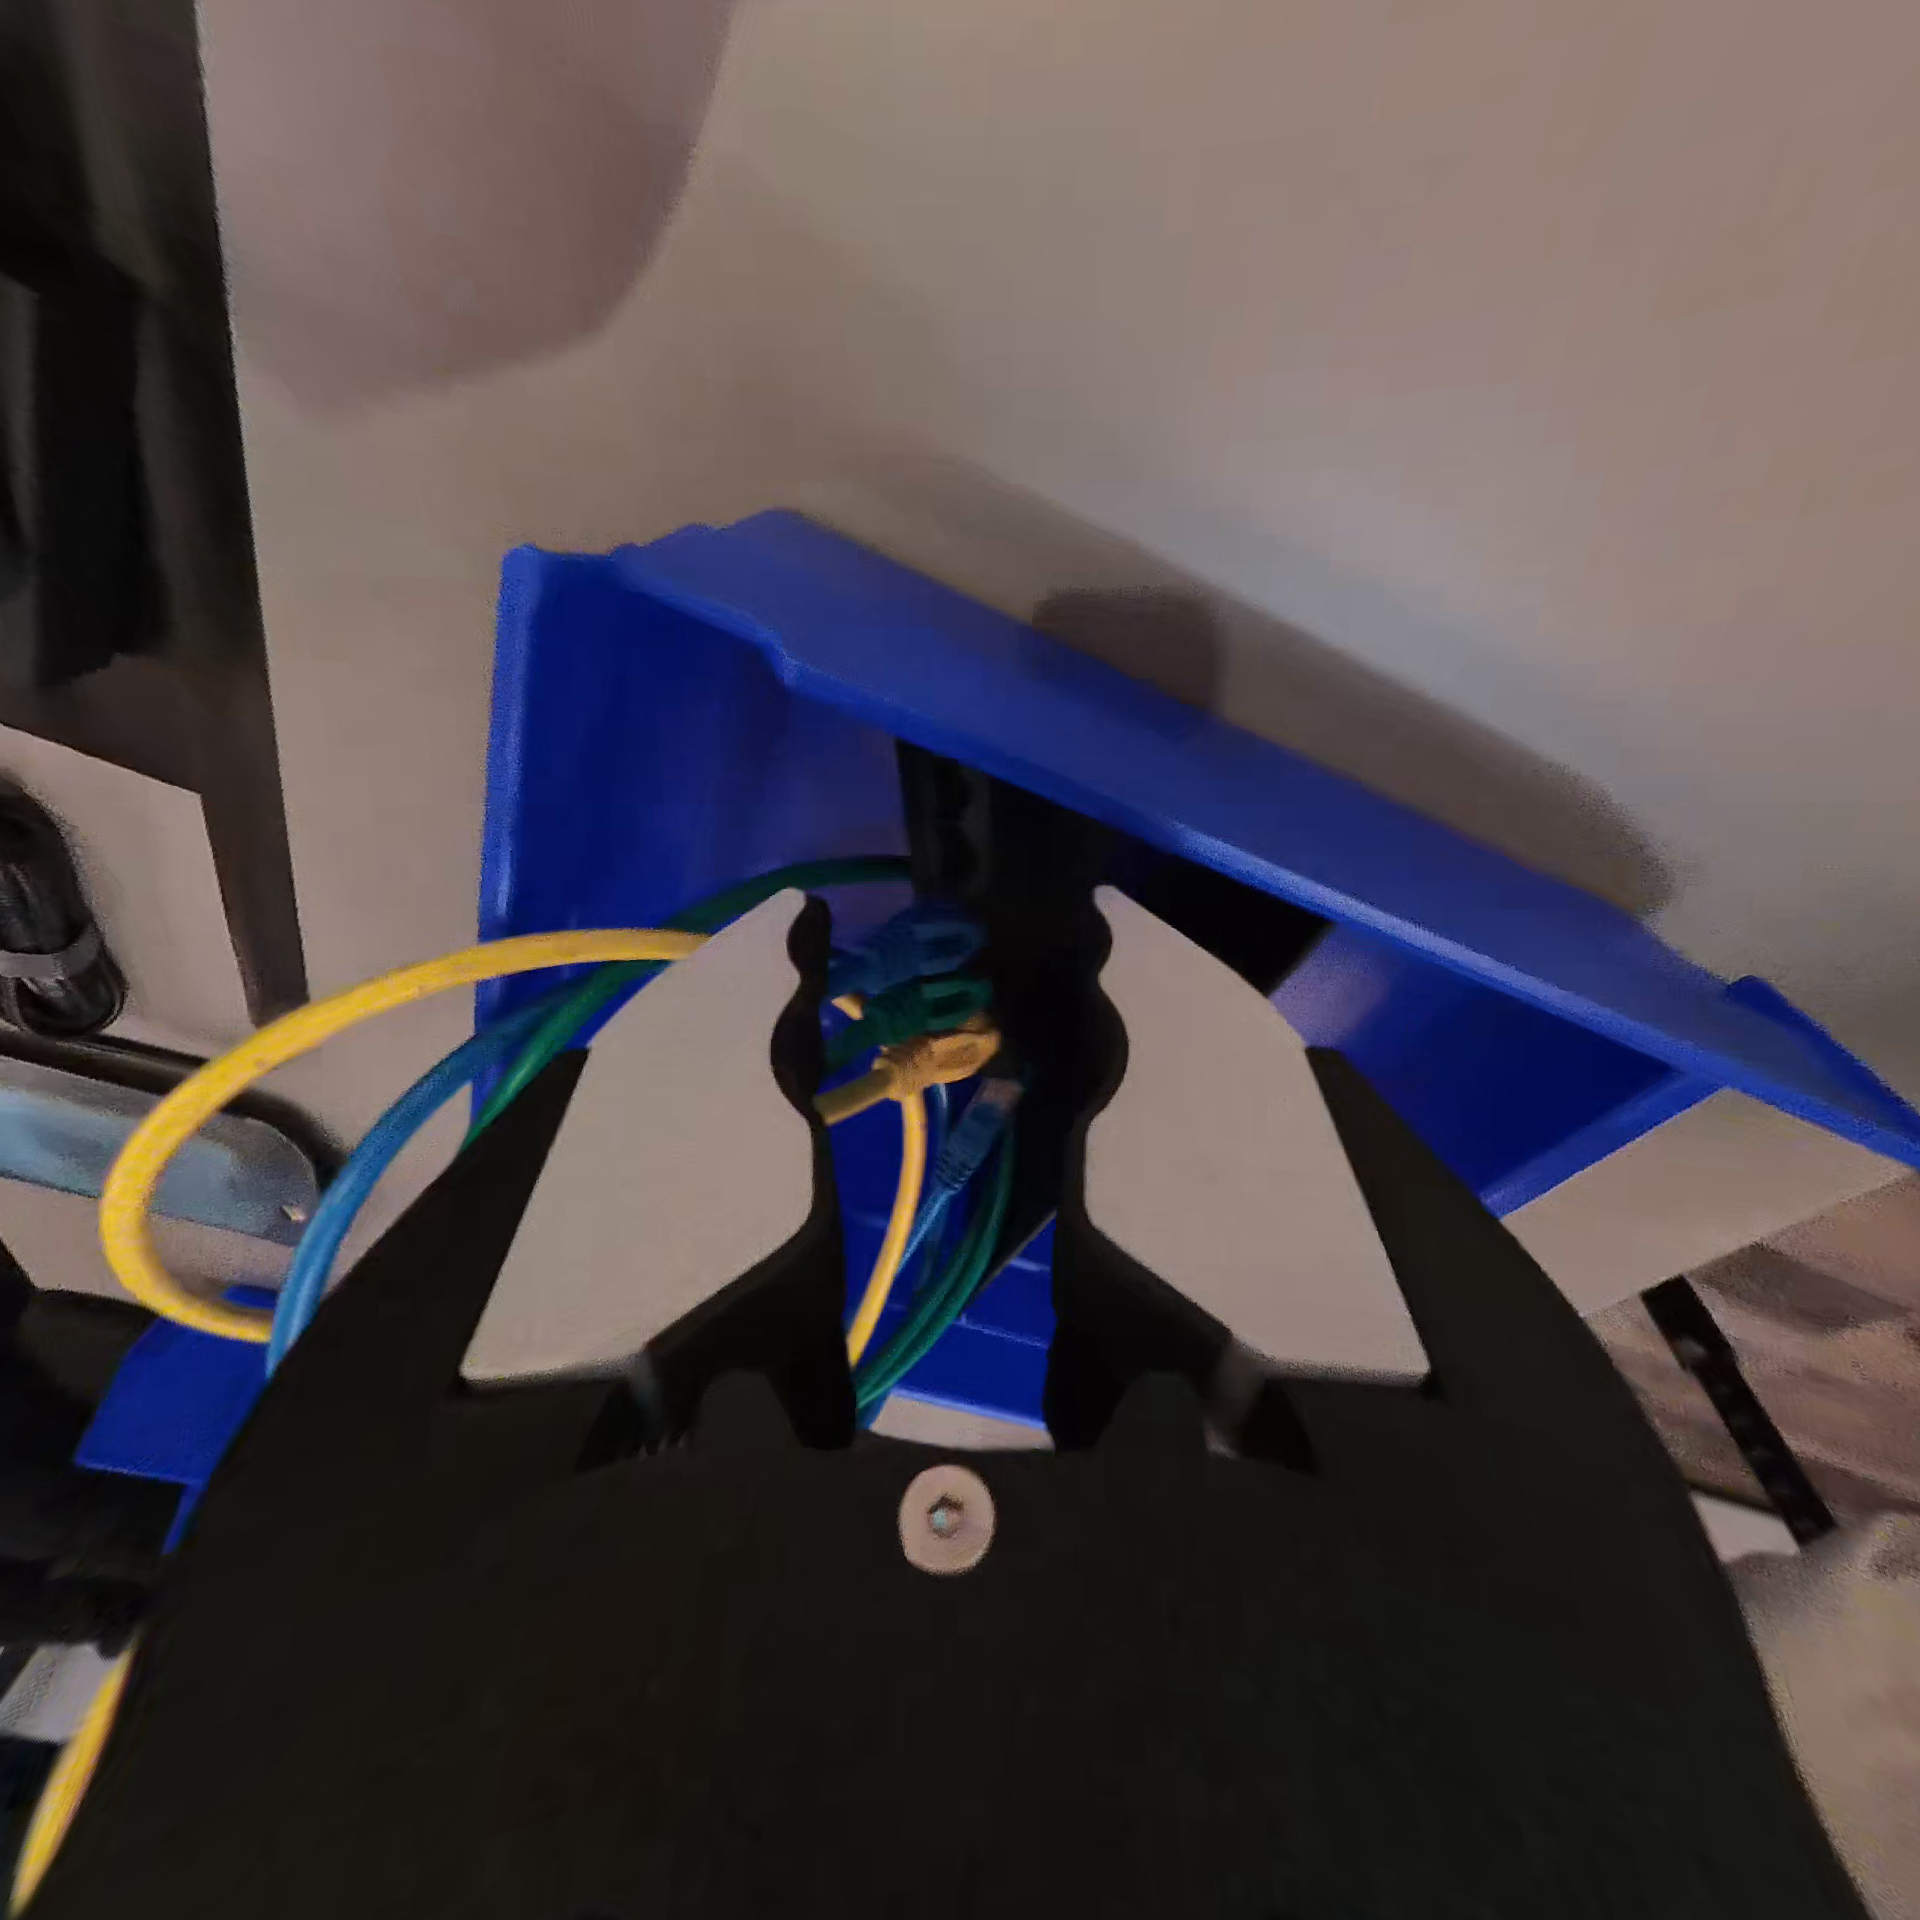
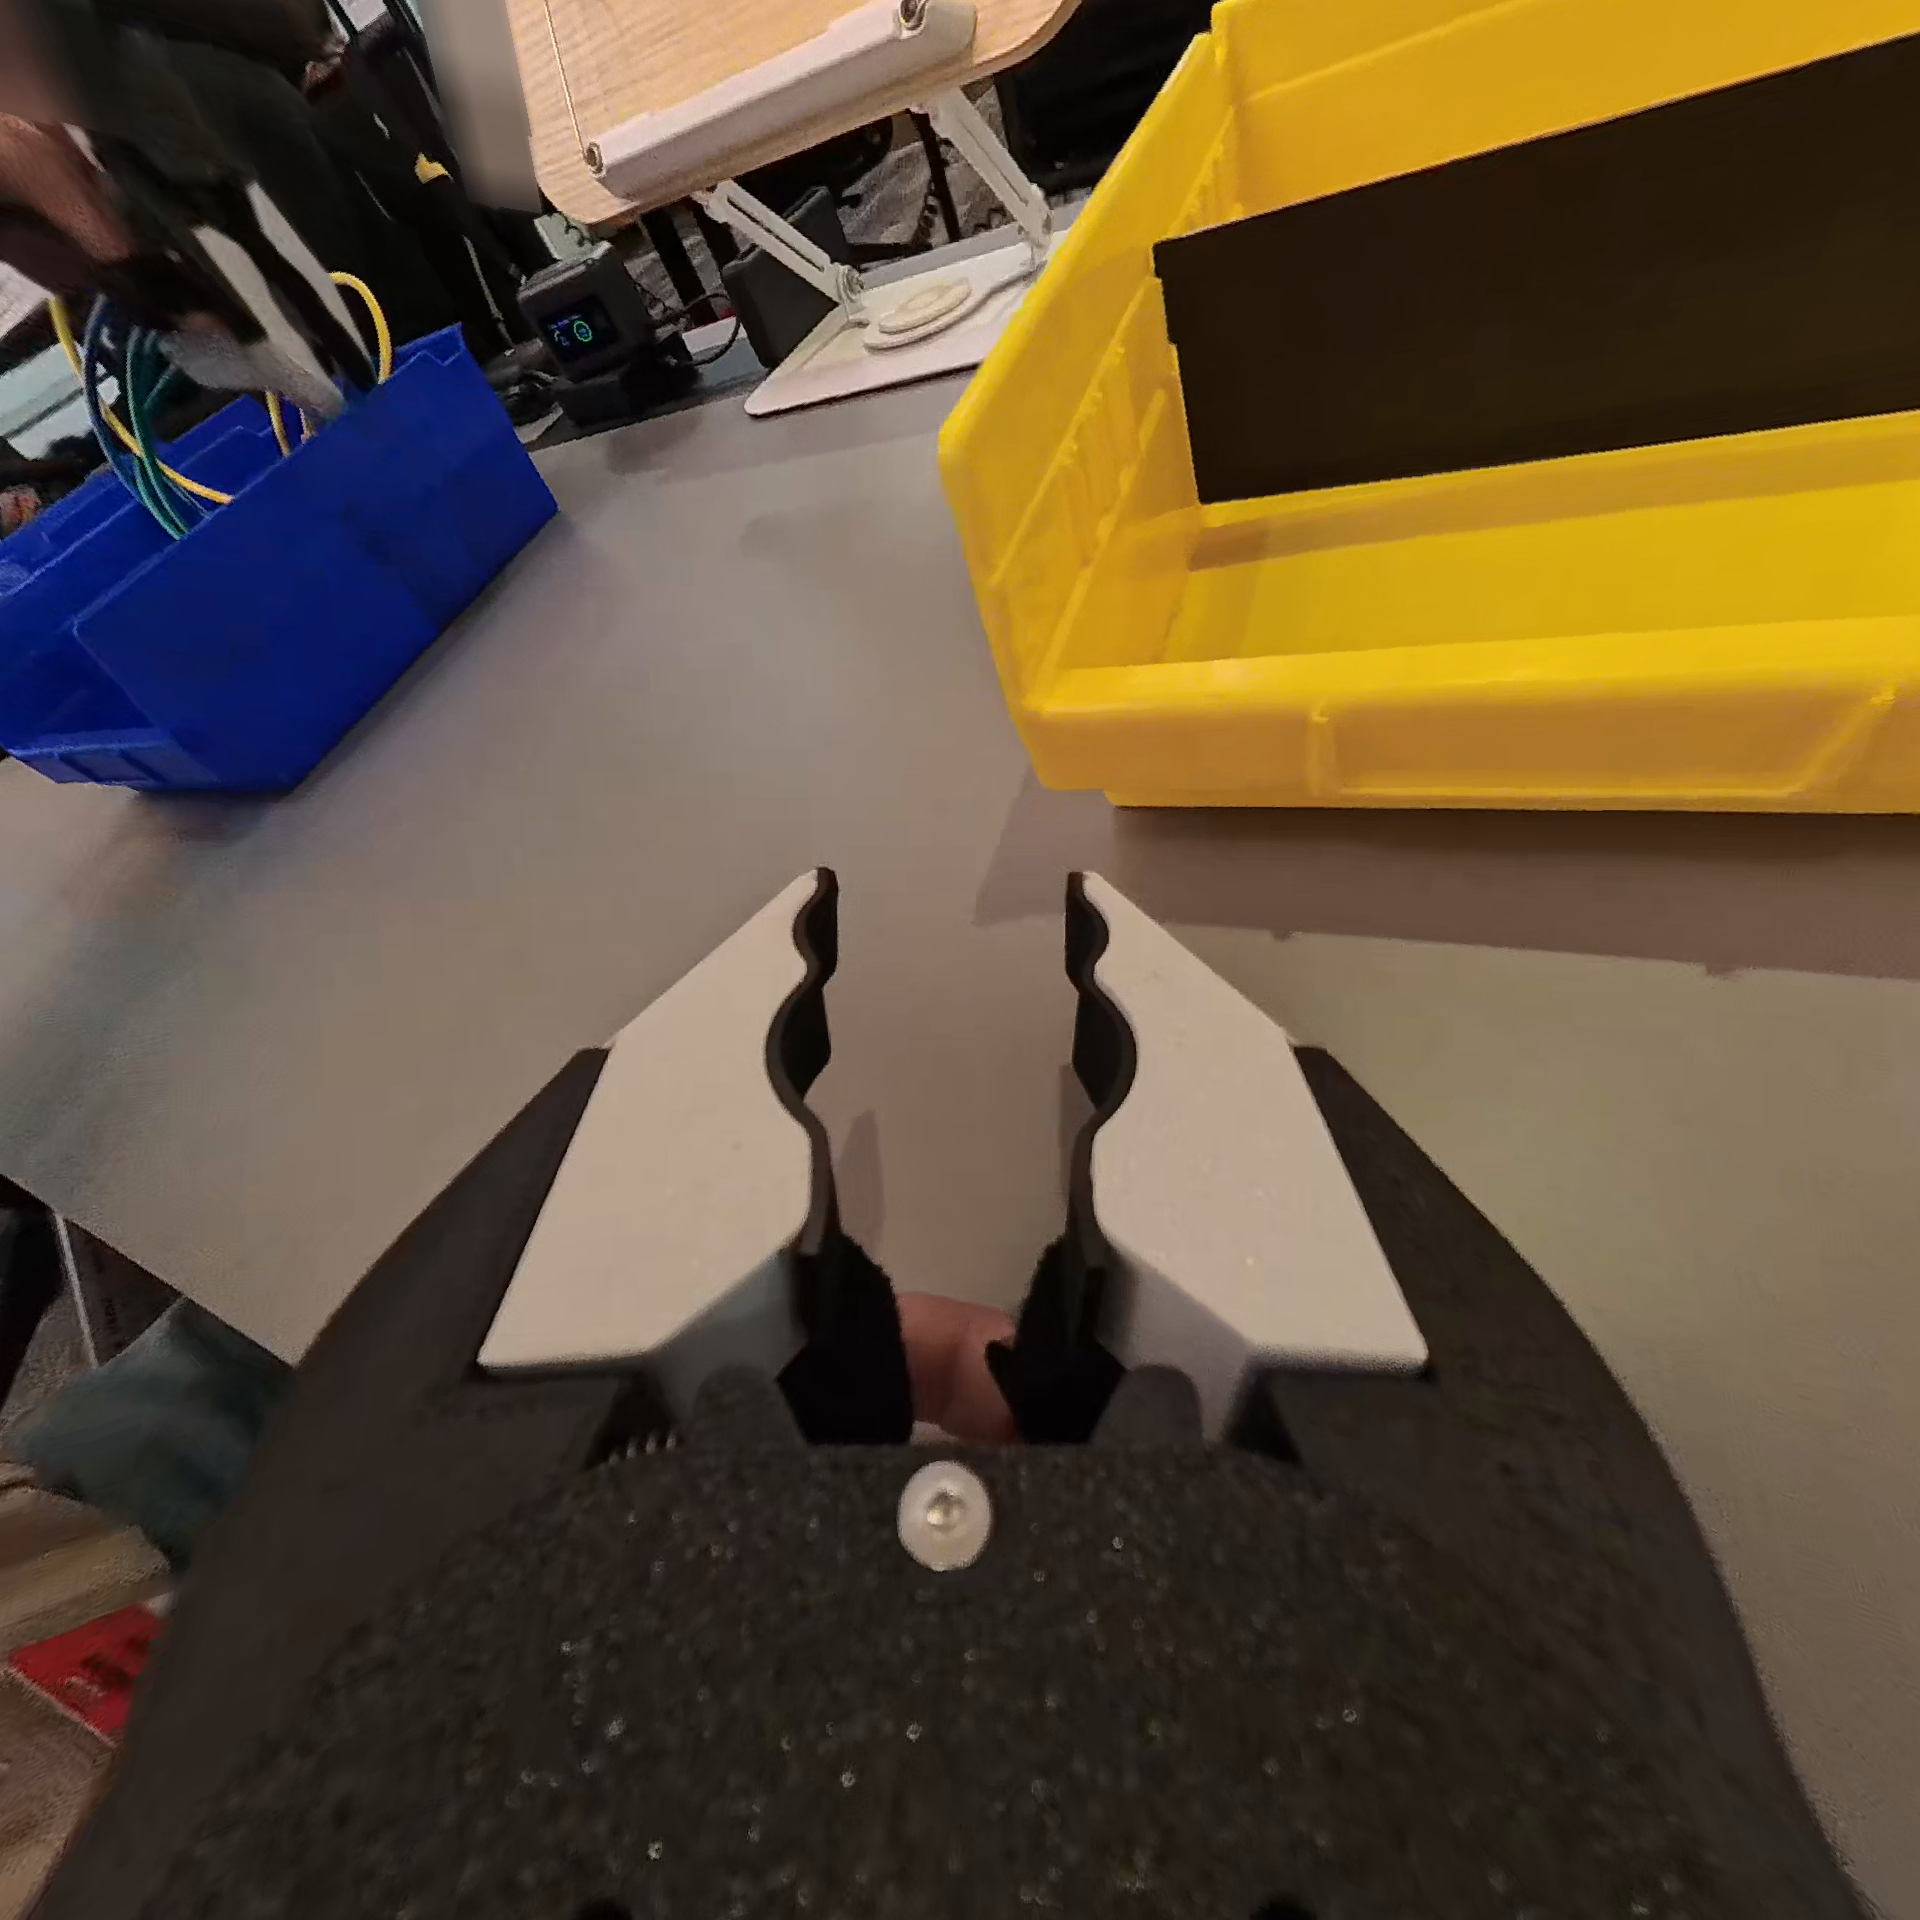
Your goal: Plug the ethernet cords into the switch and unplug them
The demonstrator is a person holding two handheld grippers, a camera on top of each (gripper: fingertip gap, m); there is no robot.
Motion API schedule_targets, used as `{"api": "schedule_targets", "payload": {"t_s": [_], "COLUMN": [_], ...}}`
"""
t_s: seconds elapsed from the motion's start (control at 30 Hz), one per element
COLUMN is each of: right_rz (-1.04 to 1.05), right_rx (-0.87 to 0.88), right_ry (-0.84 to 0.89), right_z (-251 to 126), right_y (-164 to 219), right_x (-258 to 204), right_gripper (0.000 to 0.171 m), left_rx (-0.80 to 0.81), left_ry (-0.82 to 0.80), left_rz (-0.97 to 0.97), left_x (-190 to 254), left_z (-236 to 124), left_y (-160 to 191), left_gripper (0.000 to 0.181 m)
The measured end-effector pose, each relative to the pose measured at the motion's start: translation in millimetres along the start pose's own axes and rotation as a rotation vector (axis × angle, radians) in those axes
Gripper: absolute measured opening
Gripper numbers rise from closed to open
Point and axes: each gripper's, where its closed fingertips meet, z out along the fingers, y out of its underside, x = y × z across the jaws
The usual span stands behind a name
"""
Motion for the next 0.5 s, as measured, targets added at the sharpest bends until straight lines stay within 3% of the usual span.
{"api": "schedule_targets", "payload": {"t_s": [0.33,0.5], "right_rz": [0.059,0.056], "right_rx": [0.013,0.004], "right_ry": [0.003,-0.004], "right_z": [-14.6,-14.1], "right_y": [1.6,3.3], "right_x": [12.3,10.8], "right_gripper": [0.044,0.044], "left_rx": [-0.124,-0.164], "left_ry": [0.077,0.193], "left_rz": [0.043,-0.017], "left_x": [-13.1,-5.5], "left_z": [29.8,39.5], "left_y": [-6.2,-0.4], "left_gripper": [0.036,0.035]}}
